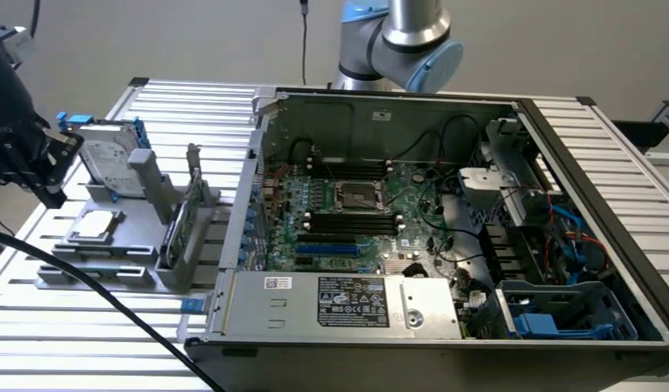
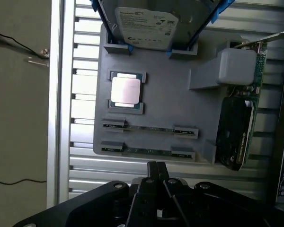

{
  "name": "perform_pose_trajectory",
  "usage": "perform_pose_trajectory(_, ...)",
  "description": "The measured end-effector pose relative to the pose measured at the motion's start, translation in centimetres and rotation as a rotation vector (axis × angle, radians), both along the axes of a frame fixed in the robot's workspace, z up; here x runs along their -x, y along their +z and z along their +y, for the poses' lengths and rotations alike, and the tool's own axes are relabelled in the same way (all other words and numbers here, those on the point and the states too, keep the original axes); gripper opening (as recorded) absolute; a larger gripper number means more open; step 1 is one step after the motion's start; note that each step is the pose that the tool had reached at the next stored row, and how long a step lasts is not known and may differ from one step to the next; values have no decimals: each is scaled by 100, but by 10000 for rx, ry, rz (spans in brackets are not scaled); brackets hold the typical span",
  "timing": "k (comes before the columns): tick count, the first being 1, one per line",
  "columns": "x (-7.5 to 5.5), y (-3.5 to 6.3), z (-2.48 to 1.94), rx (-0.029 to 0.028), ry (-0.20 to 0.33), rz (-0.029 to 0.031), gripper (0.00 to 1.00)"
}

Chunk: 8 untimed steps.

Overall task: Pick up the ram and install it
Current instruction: 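Pick up the ram and move it above insertion slot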

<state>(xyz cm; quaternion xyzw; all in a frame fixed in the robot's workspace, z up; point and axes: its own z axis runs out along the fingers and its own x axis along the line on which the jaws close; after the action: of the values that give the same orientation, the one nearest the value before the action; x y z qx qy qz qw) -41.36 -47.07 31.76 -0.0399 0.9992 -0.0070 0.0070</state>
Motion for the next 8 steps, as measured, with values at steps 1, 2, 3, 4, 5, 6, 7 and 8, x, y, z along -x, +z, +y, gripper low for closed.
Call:
perform_pose_trajectory(1, 1, -11, 0, -1, 180, 2, 11)
perform_pose_trajectory(2, 1, -22, 0, -1, 359, 1, 11)
perform_pose_trajectory(3, 1, -33, 0, -1, 550, 1, 11)
perform_pose_trajectory(4, 2, -44, 0, -2, 729, 1, 11)
perform_pose_trajectory(5, 1, -53, 0, -1, 908, 1, 11)
perform_pose_trajectory(6, 1, -63, 0, -1, 1089, 1, 11)
perform_pose_trajectory(7, 2, -73, 0, -1, 1267, 2, 11)
perform_pose_trajectory(8, 1, -83, 0, -2, 1448, 1, 11)
